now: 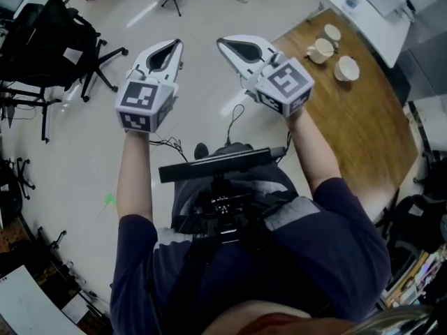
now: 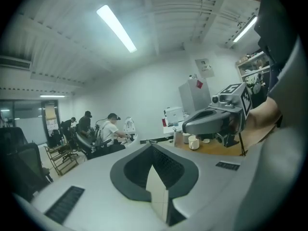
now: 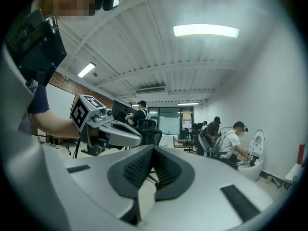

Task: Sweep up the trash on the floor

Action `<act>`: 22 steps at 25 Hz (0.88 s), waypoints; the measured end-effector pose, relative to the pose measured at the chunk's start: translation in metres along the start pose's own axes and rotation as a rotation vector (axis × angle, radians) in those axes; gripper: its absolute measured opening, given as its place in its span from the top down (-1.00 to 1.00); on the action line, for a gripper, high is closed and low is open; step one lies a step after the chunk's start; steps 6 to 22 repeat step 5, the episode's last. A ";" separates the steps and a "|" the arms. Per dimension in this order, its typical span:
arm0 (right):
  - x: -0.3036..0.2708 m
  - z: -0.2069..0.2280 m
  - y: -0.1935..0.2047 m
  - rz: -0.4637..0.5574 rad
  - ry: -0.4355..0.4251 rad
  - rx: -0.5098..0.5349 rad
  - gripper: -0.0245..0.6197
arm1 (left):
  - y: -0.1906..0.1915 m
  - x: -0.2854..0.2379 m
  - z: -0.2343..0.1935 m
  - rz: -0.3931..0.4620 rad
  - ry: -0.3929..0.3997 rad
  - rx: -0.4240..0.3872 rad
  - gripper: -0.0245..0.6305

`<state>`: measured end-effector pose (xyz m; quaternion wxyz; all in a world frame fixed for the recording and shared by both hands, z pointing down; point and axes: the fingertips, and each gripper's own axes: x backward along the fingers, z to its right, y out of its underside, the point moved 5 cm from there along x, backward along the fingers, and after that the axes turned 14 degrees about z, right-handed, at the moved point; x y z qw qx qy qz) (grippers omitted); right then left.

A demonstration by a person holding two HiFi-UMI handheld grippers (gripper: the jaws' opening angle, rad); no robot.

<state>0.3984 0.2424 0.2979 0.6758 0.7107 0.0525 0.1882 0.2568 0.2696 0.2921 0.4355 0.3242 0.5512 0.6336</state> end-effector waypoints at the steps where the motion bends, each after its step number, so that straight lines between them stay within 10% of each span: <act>1: 0.009 0.003 -0.002 0.002 -0.007 0.002 0.89 | -0.001 -0.001 0.007 -0.010 -0.012 -0.005 0.91; 22: 0.035 0.014 -0.009 0.022 -0.022 -0.010 0.89 | -0.005 -0.007 0.034 -0.056 -0.044 -0.055 0.91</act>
